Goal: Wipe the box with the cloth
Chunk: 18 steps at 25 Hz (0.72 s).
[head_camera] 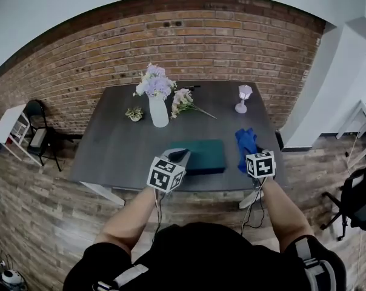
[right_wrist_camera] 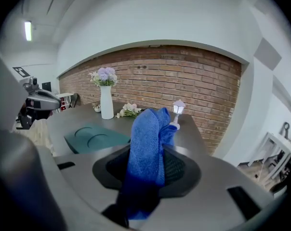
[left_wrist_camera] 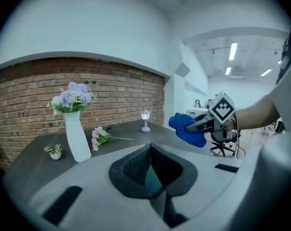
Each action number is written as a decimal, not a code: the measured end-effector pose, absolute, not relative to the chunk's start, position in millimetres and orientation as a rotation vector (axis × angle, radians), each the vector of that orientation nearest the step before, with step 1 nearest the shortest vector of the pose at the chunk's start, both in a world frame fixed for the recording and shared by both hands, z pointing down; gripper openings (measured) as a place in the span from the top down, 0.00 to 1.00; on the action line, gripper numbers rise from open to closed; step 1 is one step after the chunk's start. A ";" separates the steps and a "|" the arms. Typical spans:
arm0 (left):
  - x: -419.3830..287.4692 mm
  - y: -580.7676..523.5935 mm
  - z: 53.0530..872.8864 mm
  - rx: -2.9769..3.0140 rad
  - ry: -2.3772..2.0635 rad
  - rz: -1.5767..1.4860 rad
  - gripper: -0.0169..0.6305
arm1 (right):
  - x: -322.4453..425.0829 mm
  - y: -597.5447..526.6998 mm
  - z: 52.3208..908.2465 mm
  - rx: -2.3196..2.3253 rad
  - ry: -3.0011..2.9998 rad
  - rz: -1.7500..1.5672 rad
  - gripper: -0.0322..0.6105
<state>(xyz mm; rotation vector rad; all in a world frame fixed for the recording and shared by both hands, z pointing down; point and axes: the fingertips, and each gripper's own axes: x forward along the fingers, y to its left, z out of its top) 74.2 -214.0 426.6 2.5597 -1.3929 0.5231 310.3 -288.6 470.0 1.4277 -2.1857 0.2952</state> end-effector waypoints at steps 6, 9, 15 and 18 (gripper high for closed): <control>67.1 -219.8 422.3 2.536 -1.430 0.545 0.96 | 299.8 -297.5 457.2 1.416 -2.229 0.276 0.73; 69.6 -223.3 419.3 2.535 -1.431 0.540 0.96 | 295.2 -294.5 451.4 1.407 -2.251 0.264 0.73; 97.9 -227.9 433.3 2.535 -1.354 0.544 0.96 | 295.3 -288.9 453.8 1.384 -2.259 0.261 0.73; 103.6 -230.6 436.5 2.548 -1.341 0.555 0.96 | 299.2 -286.7 458.8 1.360 -2.244 0.248 0.73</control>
